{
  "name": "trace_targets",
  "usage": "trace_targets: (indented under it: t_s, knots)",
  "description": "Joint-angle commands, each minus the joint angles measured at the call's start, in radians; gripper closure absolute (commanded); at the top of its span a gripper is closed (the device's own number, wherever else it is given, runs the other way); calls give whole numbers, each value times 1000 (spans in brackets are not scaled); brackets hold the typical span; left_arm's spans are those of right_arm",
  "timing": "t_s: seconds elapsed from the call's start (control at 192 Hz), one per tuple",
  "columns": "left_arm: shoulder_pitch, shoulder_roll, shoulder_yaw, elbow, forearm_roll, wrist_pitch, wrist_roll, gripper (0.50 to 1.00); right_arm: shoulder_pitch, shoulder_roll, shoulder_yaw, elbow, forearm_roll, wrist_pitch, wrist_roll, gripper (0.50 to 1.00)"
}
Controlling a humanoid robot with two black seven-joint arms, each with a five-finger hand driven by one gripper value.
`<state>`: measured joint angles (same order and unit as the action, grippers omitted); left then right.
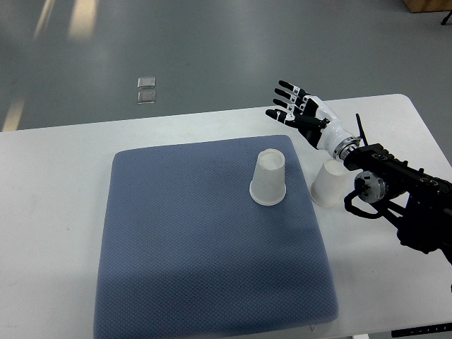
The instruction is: Stack paper cups
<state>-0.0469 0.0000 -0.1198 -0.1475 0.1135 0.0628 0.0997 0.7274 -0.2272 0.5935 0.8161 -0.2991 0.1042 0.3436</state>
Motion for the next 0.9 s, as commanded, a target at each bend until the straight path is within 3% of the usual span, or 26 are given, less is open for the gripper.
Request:
trace_targets:
  t_s: [0.0, 0.894]
  knots:
    - [-1, 0, 2, -3, 0, 0, 0, 500, 3, 0, 0, 0, 0, 0, 0, 576]
    - [1, 0, 0, 6, 0, 2, 0, 500, 6, -3, 20, 0, 3, 12, 6, 576]
